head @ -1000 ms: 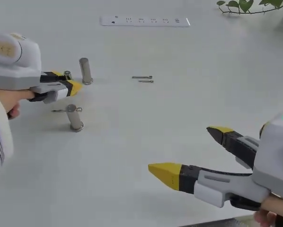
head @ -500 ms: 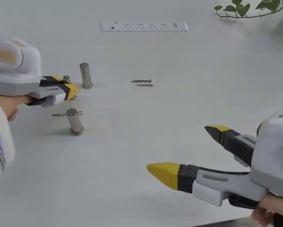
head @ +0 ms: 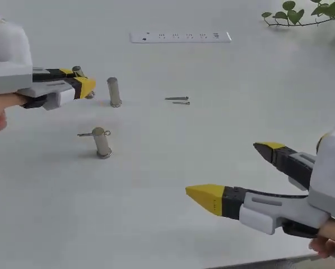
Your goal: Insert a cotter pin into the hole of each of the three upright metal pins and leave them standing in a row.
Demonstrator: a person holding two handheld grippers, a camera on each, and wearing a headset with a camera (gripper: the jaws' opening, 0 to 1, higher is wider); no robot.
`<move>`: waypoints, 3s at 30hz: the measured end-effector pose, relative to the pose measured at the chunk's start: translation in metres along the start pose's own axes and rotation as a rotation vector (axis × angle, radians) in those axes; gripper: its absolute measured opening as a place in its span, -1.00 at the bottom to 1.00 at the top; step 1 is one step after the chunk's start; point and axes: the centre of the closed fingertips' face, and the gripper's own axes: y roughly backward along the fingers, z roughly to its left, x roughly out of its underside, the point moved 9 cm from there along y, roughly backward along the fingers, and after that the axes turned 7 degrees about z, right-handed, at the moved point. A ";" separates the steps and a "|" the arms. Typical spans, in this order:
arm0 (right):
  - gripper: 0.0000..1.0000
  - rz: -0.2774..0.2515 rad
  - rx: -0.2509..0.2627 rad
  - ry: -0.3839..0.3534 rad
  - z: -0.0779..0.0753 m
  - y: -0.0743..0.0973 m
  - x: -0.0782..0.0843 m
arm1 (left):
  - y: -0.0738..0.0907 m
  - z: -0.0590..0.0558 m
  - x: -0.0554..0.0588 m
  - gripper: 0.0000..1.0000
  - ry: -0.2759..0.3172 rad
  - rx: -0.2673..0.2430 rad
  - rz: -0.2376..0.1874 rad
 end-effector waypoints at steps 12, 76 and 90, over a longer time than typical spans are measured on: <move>0.88 -0.003 0.010 0.009 0.000 0.004 0.000 | 0.029 -0.041 -0.011 -0.90 -0.059 0.102 -0.076; 0.87 0.086 -0.056 0.074 0.006 -0.006 0.011 | -0.049 -0.152 0.078 -0.89 -0.182 0.260 0.136; 0.87 0.096 -0.058 0.099 0.009 -0.006 0.009 | -0.050 -0.155 0.079 -0.87 -0.100 0.233 0.114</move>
